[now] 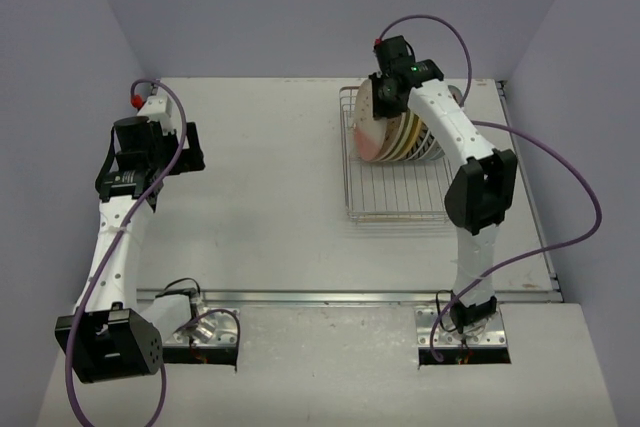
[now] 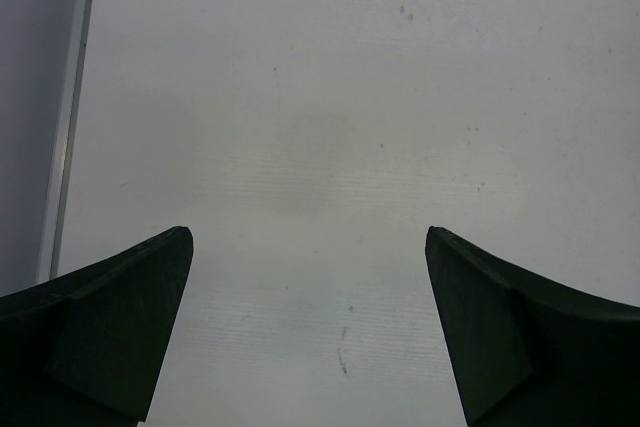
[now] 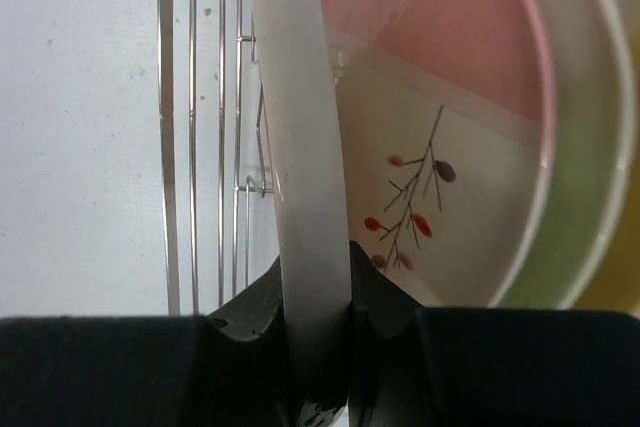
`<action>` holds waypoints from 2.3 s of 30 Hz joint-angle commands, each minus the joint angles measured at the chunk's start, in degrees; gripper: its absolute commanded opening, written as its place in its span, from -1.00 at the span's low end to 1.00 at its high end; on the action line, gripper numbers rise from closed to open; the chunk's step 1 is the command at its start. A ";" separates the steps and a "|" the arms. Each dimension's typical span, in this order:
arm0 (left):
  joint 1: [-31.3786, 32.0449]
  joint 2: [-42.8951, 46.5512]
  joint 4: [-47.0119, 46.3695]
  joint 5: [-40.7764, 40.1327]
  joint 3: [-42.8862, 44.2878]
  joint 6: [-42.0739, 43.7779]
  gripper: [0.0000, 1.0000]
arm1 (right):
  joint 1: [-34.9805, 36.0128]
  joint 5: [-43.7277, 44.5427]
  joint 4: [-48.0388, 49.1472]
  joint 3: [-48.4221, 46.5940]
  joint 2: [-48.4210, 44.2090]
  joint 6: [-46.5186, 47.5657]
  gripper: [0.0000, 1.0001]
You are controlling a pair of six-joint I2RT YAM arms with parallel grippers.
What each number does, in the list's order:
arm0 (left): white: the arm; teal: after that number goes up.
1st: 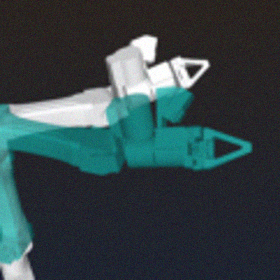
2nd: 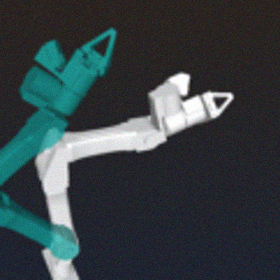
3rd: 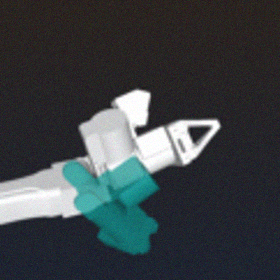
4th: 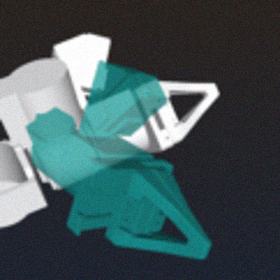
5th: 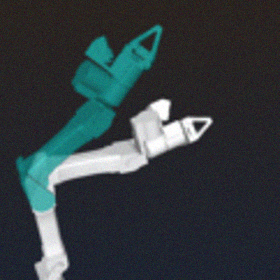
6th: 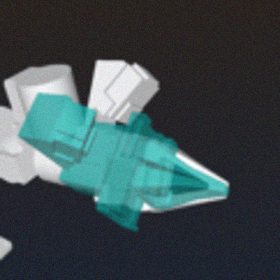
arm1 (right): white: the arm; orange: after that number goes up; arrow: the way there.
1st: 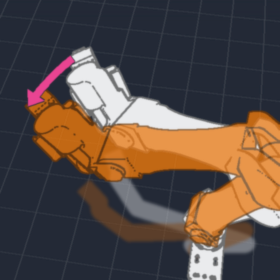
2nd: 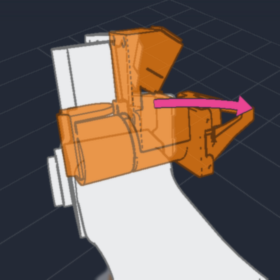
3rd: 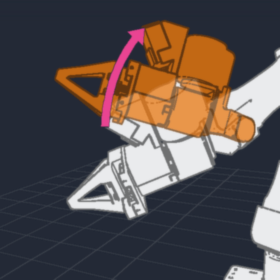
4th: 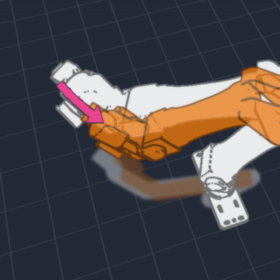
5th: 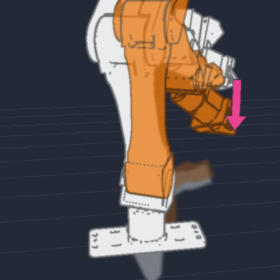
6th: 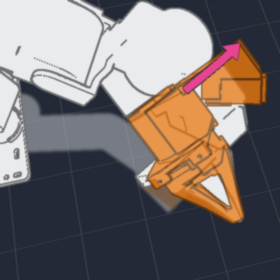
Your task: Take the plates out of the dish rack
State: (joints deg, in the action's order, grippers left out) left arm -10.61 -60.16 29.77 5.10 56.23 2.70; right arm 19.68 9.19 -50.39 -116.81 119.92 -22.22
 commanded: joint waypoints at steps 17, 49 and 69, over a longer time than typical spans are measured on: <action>-0.73 5.27 -2.91 29.12 3.19 1.90 1.00 | -0.52 -21.72 10.30 2.13 -22.57 2.62 -1.00; 14.39 -4.22 -34.17 65.02 -3.86 -28.80 -0.01 | 3.84 -79.63 40.24 34.02 -32.86 -12.32 -1.00; -5.72 -8.60 -46.13 62.90 -7.89 -45.24 -1.00 | 3.57 -51.77 26.46 32.88 -31.06 -4.51 0.98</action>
State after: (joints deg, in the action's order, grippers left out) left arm -10.88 -65.14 -11.62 72.11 44.62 -41.32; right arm 23.42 -56.52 -18.96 -81.58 90.05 -31.10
